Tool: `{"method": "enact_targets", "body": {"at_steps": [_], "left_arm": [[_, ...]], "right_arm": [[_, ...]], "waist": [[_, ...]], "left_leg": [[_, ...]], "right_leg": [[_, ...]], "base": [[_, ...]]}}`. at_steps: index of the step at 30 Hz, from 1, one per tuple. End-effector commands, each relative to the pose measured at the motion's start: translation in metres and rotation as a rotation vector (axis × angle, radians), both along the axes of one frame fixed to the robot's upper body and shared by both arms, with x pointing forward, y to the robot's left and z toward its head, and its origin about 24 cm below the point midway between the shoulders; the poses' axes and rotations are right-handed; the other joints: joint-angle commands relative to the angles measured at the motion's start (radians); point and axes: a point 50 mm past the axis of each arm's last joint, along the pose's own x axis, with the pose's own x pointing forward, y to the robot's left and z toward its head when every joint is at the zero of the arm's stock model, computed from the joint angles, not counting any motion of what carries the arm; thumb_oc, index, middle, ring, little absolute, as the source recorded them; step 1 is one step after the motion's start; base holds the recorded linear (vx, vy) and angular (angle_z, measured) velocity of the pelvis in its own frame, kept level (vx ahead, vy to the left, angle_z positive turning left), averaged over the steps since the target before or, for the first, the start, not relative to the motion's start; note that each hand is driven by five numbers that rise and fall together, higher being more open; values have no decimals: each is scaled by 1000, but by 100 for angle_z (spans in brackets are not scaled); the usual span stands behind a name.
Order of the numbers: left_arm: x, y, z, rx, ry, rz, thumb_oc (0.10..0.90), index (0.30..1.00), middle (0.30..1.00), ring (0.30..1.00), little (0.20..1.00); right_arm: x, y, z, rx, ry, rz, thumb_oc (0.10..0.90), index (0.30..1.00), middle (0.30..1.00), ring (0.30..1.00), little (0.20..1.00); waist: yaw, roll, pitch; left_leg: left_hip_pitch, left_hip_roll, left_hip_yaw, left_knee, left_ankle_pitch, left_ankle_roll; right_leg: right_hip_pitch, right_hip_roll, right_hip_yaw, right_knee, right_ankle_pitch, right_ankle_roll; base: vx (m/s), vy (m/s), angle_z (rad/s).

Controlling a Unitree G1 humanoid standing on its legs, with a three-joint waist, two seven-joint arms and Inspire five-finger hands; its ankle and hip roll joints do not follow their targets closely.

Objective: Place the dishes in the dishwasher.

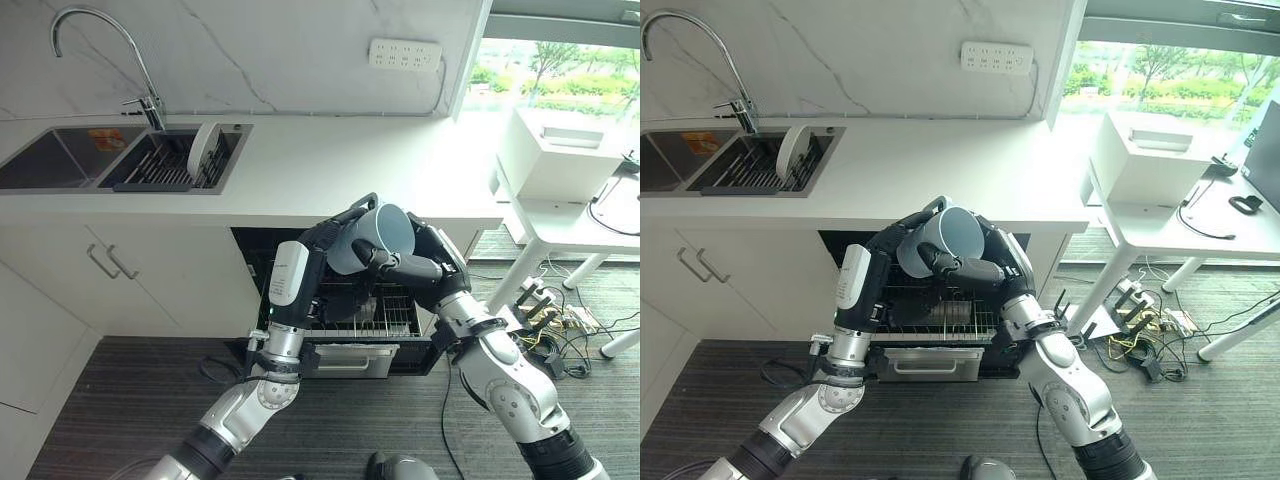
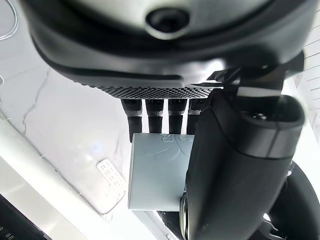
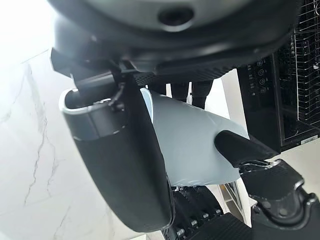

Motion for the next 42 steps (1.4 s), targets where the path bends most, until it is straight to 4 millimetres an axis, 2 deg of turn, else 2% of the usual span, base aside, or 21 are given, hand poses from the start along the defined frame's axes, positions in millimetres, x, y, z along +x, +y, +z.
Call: {"method": "enact_targets", "body": {"at_steps": [1, 2, 3, 4, 8, 13, 16, 25, 33, 37, 38, 39, 41, 42], "left_arm": [[4, -20, 43, -45, -203, -142, 400, 300, 300, 300, 300], [4, -20, 43, -50, -199, -140, 409, 314, 314, 314, 314], [5, -19, 43, -50, -196, -139, 591, 587, 587, 587, 587], [5, -18, 43, -57, -192, -137, 800, 900, 900, 900, 900], [4, -12, 42, -57, -191, -119, 800, 900, 900, 900, 900], [6, 7, 29, -46, -130, -51, 800, 900, 900, 900, 900], [5, 22, 21, -51, -107, 24, 800, 900, 900, 900, 900], [3, 54, 9, -55, -64, 159, 800, 900, 900, 900, 900], [6, 85, 11, -155, 86, 199, 800, 900, 900, 900, 900], [14, 91, 2, -105, 310, 151, 800, 900, 900, 900, 900], [16, 90, -3, -56, 383, 139, 800, 900, 900, 900, 900], [21, 93, -25, 84, 633, 116, 800, 900, 900, 900, 900], [25, 95, -39, 197, 810, 69, 800, 900, 900, 900, 900], [27, 95, -41, 255, 841, 54, 800, 900, 900, 900, 900]], "right_arm": [[-4, 7, 67, 91, -354, 19, 400, 300, 300, 300, 300], [-4, 6, 67, 86, -355, 14, 400, 300, 300, 300, 300], [-3, 6, 68, 83, -356, 8, 400, 300, 300, 300, 300], [-3, 4, 68, 74, -359, -11, 400, 300, 300, 300, 300], [-2, -1, 67, 82, -351, -43, 400, 300, 300, 300, 300], [0, -14, 67, 102, -351, -103, 400, 300, 300, 300, 300], [-5, -19, 61, 107, -359, -126, 400, 300, 300, 300, 300], [-8, -38, 56, 108, -365, -209, 400, 300, 300, 300, 300], [-9, -52, 41, 69, -302, -254, 400, 300, 300, 300, 300], [-9, -55, 36, 51, -278, -246, 400, 300, 300, 300, 300], [-9, -56, 36, 44, -275, -241, 400, 300, 300, 300, 300], [-8, -56, 37, 26, -272, -220, 400, 300, 300, 300, 300], [-6, -55, 38, 12, -270, -197, 400, 300, 300, 300, 300], [-5, -54, 39, 6, -271, -188, 400, 300, 300, 300, 300]], "waist": [[-8, -15, -42], [-8, -15, -42], [-8, -15, -43], [-7, -14, -43], [-4, -10, -42], [6, -5, -44], [8, -1, -41], [16, 3, -36], [19, 11, -34], [12, 18, -27], [9, 21, -28], [-2, 37, -29], [-14, 52, -30], [-19, 57, -31]], "left_leg": [[43, 82, -43, 16, -139, -36], [43, 82, -43, 16, -139, -36], [43, 82, -42, 16, -139, -36], [44, 82, -42, 16, -138, -36], [42, 82, -44, 16, -136, -37], [40, 81, -51, 16, -133, -39], [38, 82, -51, 16, -130, -41], [34, 82, -54, 16, -124, -44], [30, 82, -57, 16, -118, -46], [27, 80, -61, 16, -113, -47], [27, 80, -60, 16, -112, -47], [27, 82, -54, 16, -107, -48], [29, 83, -46, 16, -105, -46], [29, 84, -42, 16, -105, -45]], "right_leg": [[123, -56, 91, -101, -42, 175], [123, -56, 91, -101, -42, 174], [123, -56, 91, -101, -42, 174], [124, -56, 91, -101, -42, 173], [124, -57, 89, -101, -43, 173], [128, -57, 82, -101, -46, 167], [127, -57, 82, -101, -46, 166], [127, -61, 73, -101, -46, 164], [126, -65, 67, -101, -46, 163], [123, -65, 67, -101, -43, 165], [122, -65, 68, -101, -43, 166], [119, -63, 72, -101, -43, 171], [117, -61, 75, -101, -43, 174], [116, -61, 76, -101, -44, 176]], "base": [[0, 0, 0], [-4, 2, -5], [-2, 0, -5], [-2, -1, -5], [0, 0, 0], [0, 0, 0], [0, 0, 0], [0, 0, 0], [0, 0, 0], [-8, 4, 0], [-50, 57, 0], [-53, 65, 0], [-52, 69, -1], [-41, 54, -3]]}}
